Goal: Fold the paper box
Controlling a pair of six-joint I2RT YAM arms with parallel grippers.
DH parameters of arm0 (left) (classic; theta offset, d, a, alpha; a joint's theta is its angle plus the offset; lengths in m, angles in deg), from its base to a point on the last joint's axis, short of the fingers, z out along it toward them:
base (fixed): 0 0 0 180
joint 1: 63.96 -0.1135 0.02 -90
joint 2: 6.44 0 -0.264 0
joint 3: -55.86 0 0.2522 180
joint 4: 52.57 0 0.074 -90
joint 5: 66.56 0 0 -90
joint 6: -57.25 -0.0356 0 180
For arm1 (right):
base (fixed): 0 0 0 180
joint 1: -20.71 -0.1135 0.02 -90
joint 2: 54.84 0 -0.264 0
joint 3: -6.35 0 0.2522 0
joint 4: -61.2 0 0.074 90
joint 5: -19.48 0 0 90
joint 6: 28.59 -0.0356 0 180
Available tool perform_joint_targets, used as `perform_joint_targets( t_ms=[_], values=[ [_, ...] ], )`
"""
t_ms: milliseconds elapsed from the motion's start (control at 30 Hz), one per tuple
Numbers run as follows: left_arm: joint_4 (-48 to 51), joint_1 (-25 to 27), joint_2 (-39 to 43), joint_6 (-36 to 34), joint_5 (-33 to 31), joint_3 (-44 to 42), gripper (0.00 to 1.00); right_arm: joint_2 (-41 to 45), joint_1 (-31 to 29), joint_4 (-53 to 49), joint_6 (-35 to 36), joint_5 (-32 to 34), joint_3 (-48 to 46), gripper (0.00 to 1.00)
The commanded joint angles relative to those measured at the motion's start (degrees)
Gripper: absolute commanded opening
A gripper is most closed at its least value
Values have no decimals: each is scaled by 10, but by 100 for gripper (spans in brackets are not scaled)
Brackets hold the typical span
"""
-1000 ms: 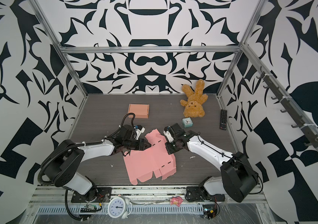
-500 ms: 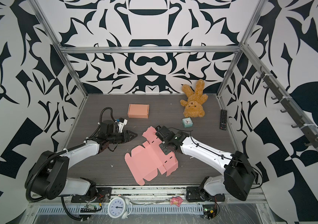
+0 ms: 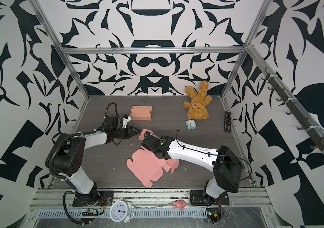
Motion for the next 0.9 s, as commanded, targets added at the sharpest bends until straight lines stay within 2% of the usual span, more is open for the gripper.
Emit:
perform_joint_targets(
  t_ms=[0, 633, 867],
  values=[
    [-8, 1, -13, -9, 54, 19, 44, -3, -6, -19, 15, 65, 28, 0],
    [-34, 30, 25, 3, 81, -39, 43, -50, -18, 32, 93, 141, 35, 0],
    [-42, 43, 47, 9, 79, -64, 44, -43, -32, 96, 157, 184, 1, 0]
  ],
)
